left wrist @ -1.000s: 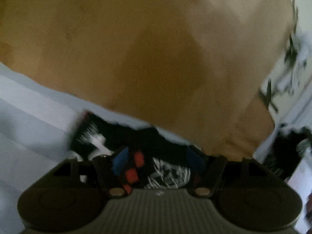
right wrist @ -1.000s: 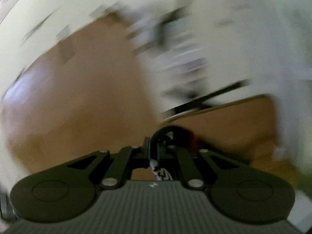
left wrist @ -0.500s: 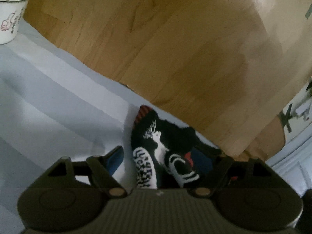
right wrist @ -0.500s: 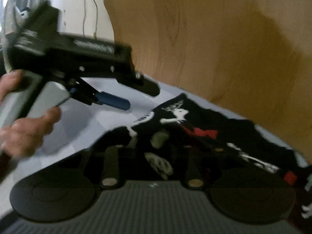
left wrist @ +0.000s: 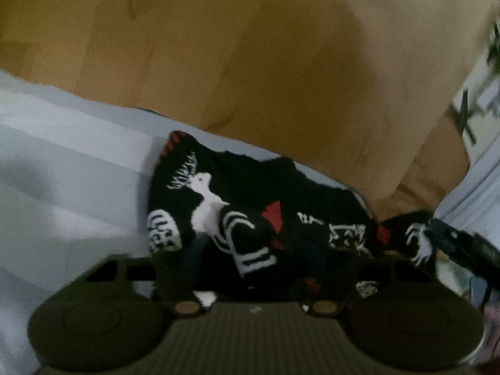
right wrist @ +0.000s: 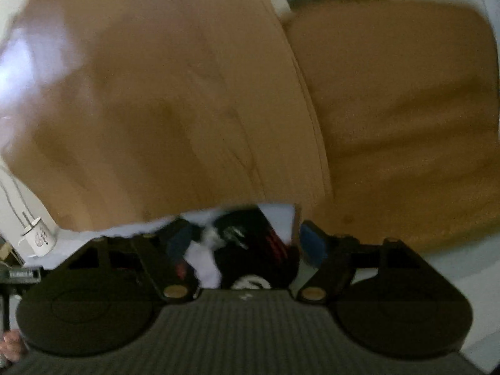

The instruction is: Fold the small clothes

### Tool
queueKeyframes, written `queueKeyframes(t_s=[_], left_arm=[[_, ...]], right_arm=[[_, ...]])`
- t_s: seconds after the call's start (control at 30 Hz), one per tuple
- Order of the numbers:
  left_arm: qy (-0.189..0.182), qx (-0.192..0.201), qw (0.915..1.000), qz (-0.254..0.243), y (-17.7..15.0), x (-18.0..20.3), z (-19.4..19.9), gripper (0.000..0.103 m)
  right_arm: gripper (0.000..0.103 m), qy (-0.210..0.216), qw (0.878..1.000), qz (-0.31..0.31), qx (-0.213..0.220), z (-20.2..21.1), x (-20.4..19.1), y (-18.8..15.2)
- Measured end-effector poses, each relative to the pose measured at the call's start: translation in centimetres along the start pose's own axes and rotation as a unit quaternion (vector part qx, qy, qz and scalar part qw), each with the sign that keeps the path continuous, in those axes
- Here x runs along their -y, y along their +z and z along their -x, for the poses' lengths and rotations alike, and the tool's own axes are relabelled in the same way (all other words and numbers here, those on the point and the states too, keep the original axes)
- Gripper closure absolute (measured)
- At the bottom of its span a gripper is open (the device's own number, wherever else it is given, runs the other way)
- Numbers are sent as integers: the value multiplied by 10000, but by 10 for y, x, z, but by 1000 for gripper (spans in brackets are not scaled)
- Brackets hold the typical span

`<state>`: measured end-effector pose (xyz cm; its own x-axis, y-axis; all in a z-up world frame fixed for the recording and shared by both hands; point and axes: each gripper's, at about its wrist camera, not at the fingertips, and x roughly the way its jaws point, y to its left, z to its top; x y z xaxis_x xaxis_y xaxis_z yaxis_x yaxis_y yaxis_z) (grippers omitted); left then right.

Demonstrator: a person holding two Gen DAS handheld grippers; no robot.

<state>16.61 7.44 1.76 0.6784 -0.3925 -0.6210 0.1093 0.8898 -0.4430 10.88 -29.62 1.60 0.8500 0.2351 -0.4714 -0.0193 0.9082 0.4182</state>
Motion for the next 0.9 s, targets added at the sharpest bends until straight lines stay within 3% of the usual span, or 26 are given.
queueKeyframes(t_s=[0.03, 0.07, 0.13, 0.23, 0.3, 0.33, 0.37, 0.43, 0.47, 0.5, 0.57, 0.63, 0.7, 0.8, 0.9], left_arm=[[78, 61, 9997, -242, -4, 7, -2, 82], [211, 206, 9984, -475, -9, 13, -3, 84], [377, 547, 9950, -745, -17, 19, 3, 87], [405, 1076, 9910, -690, -15, 15, 20, 87], [659, 1116, 9879, -845, -18, 16, 17, 88], [836, 841, 9887, -915, -20, 17, 6, 90], [929, 605, 9894, -932, -21, 17, -2, 90], [958, 667, 9888, -935, -21, 16, 1, 83], [933, 628, 9901, -841, -20, 13, 1, 83], [907, 628, 9906, -809, -19, 12, 2, 79], [844, 624, 9916, -761, -19, 9, 5, 74], [791, 647, 9918, -765, -20, 9, 12, 57], [811, 939, 9901, -655, -19, 12, 22, 50], [605, 1396, 9873, -447, -13, 13, 43, 52], [416, 1426, 9878, -470, -14, 15, 44, 59]], right_arm=[[52, 69, 9999, -18, -156, -9, 1, 0], [76, 47, 9998, 68, -183, -14, 0, 0], [77, 35, 9994, 265, 197, -8, -6, 3], [76, 62, 9944, 564, 890, 0, -6, -6], [73, -531, 9892, 1277, 482, -27, -11, -13], [71, -766, 9877, 1355, 109, -42, -9, -15], [70, -683, 9902, 1211, 151, -41, -4, -12], [56, -654, 9928, 975, 247, -34, 4, -6], [41, -714, 9935, 848, 257, -28, 6, -4], [33, -773, 9939, 708, 352, -22, 8, -3], [33, -671, 9947, 533, 562, -1, 5, -2], [34, -522, 9939, 624, 747, 17, -3, -7], [44, -289, 9923, 902, 794, 33, -16, -11], [65, -66, 9910, 1158, 662, 39, -29, -13], [69, 17, 9922, 1129, 526, 21, -32, -1]])
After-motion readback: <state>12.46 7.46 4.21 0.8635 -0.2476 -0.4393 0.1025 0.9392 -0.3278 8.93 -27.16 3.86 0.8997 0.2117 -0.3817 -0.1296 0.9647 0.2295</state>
